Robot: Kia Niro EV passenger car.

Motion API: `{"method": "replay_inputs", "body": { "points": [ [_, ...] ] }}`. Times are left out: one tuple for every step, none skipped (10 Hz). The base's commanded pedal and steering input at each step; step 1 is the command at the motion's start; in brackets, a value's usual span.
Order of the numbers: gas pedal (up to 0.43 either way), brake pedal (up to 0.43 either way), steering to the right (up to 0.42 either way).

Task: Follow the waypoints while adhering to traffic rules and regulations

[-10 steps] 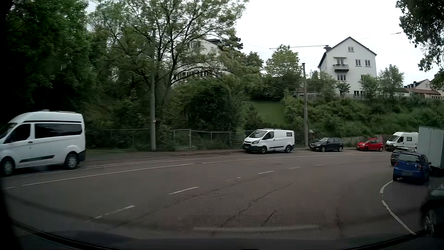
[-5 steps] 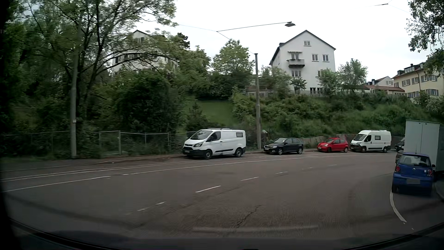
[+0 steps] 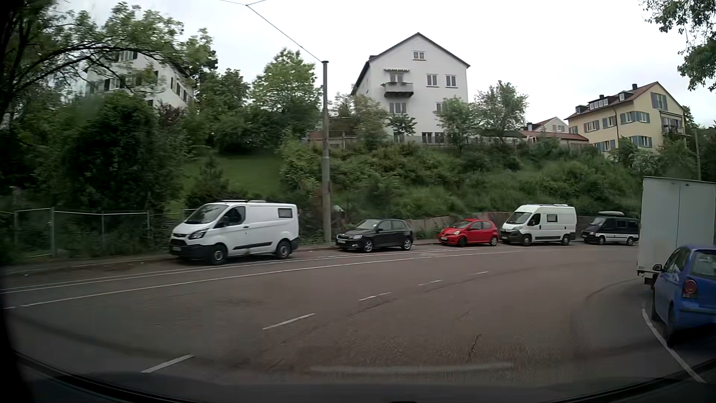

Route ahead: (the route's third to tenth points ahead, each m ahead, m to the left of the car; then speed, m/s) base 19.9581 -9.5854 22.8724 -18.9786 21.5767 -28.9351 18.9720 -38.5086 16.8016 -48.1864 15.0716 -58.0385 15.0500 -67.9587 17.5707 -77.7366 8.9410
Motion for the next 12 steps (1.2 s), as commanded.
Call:
{"method": "replay_inputs", "body": {
  "points": [
    [0.000,0.000,0.200],
    [0.000,0.000,0.203],
    [0.000,0.000,0.203],
    [0.000,0.000,0.206],
    [0.000,0.000,0.210],
    [0.000,0.000,0.213],
    [0.000,0.000,0.217],
    [0.000,0.000,0.221],
    [0.000,0.000,0.223],
    [0.008,0.000,0.225],
    [0.008,0.000,0.225],
    [0.020,0.000,0.227]
  ]
}}
